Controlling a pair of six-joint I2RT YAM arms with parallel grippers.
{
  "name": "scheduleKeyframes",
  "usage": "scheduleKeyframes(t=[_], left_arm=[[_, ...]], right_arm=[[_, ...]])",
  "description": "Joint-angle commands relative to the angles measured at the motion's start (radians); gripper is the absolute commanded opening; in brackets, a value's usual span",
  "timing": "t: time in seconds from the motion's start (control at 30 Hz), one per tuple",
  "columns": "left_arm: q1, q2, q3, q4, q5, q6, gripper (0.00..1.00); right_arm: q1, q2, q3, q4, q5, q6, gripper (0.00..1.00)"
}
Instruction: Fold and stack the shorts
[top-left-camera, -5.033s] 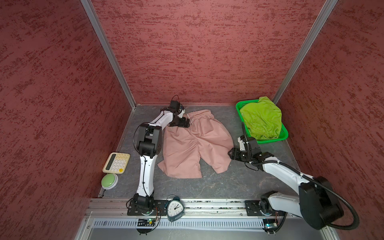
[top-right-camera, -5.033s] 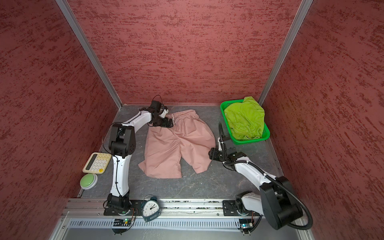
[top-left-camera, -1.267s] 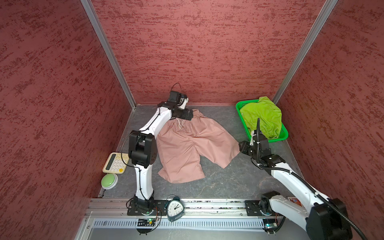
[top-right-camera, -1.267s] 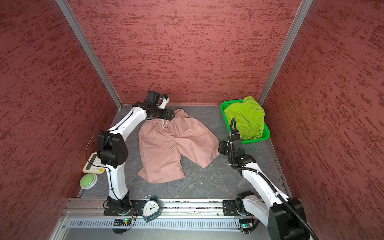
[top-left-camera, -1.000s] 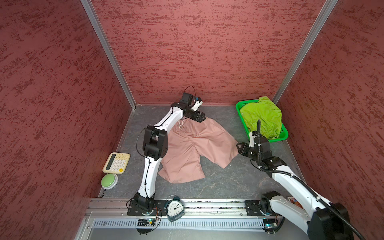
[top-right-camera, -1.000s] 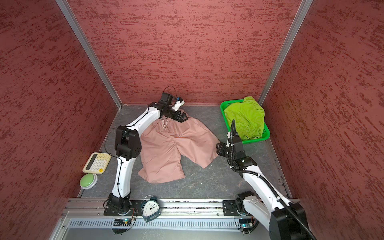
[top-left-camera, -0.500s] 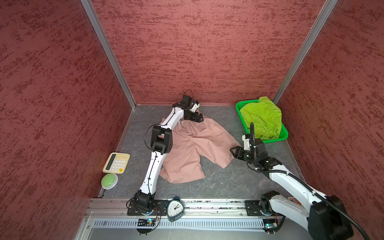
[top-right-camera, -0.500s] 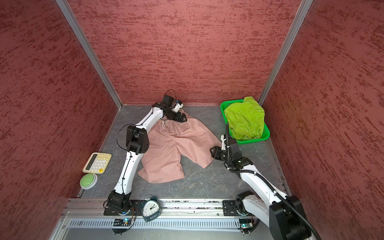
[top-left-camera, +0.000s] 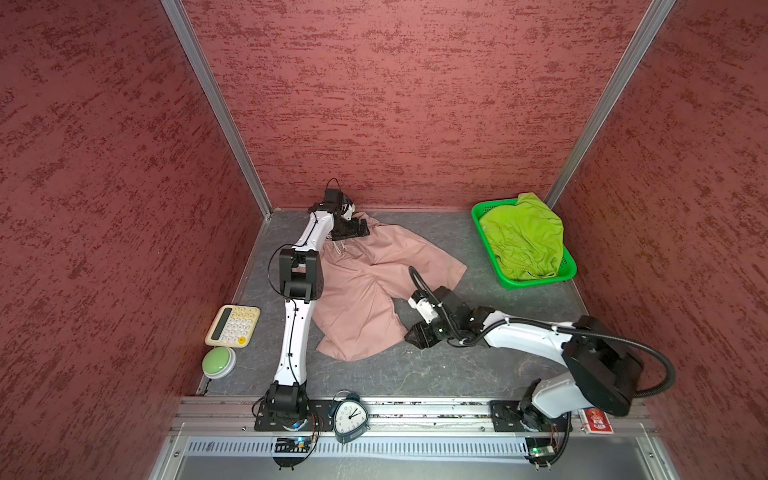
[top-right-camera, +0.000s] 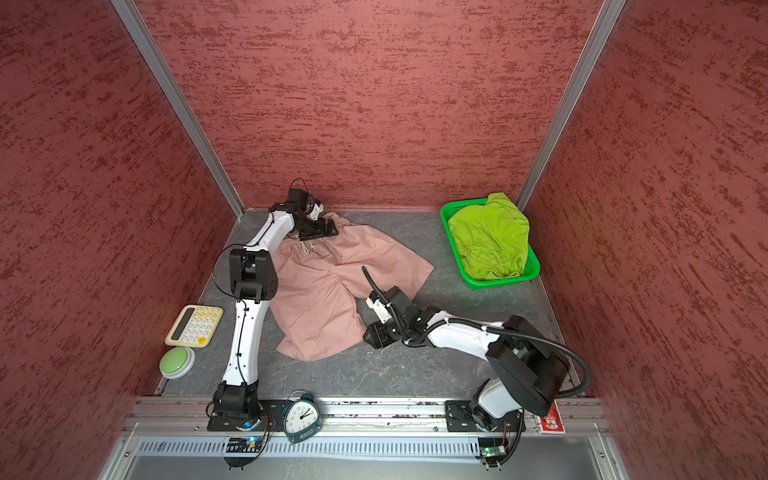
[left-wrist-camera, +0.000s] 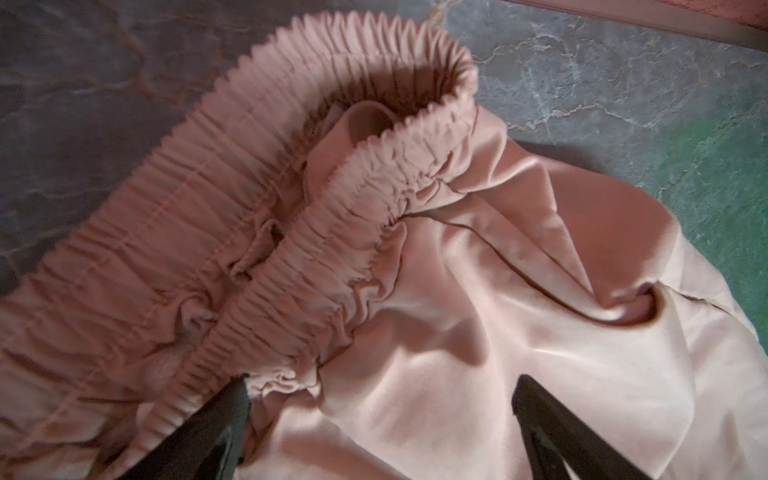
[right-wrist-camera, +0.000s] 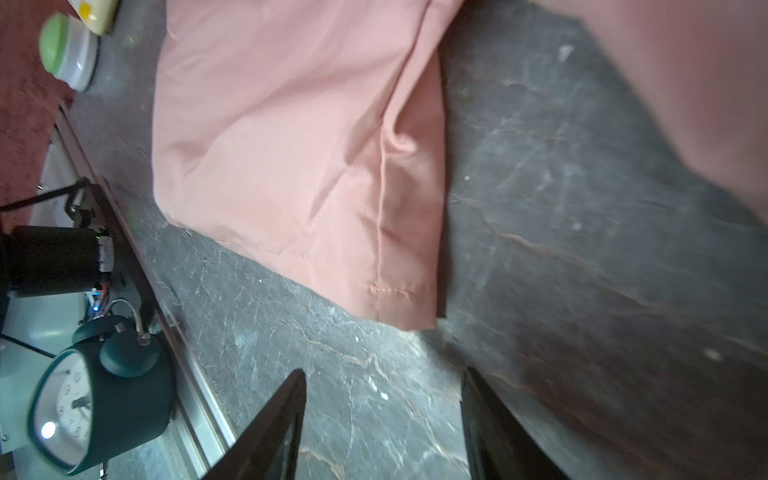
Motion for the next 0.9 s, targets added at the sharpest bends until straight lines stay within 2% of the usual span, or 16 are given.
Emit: scheduleKeyframes(t=[0.0,0.13,0.2,0.23,0.33,0.37,0.4,0.6,0.7,0.8,0.87], left_arm=[[-0.012,-0.007,-0.026,-0.061,-0.026,-0.019,0.99],[0.006,-0.019,-0.031,-0.078,-0.033,-0.013,0.99],[0.011,-0.029,-0.037,-0.085,-0.039,-0.010,0.99],[0.014,-0.035,-0.044,-0.086,-0.044,-0.011,0.99],[0.024,-0.060,-0.080,-0.079,-0.048,-0.022,0.99],[0.029,-0.067,-0.092,-0.078,-0.050,-0.026,0.99],[0.035,-0.075,-0.104,-0.075,-0.048,-0.033,0.99],[0.074,-0.105,-0.145,-0.075,-0.025,-0.041,0.99],[0.086,-0.140,-0.204,-0.044,0.013,-0.056,0.99],[0.089,-0.191,-0.301,0.006,0.065,-0.080,0.99],[0.088,-0.225,-0.361,0.032,0.082,-0.089,0.99]], right_arm=[[0.010,0.072,0.040,0.049,0.084,-0.031,0.65],[0.009,0.150,0.074,0.111,0.132,-0.016,0.64],[0.007,0.183,0.092,0.135,0.149,0.000,0.57],[0.005,0.201,0.105,0.138,0.145,0.005,0.48],[-0.003,0.225,0.150,0.063,0.163,-0.013,0.12],[-0.013,0.220,0.159,0.021,0.187,-0.022,0.03],[-0.038,0.205,0.159,-0.022,0.204,-0.030,0.00],[-0.265,0.112,0.176,-0.148,0.214,-0.096,0.00],[-0.326,0.139,0.238,-0.121,0.180,-0.147,0.06],[-0.353,0.240,0.352,-0.141,0.178,-0.207,0.15],[-0.371,0.290,0.435,-0.190,0.214,-0.234,0.28]])
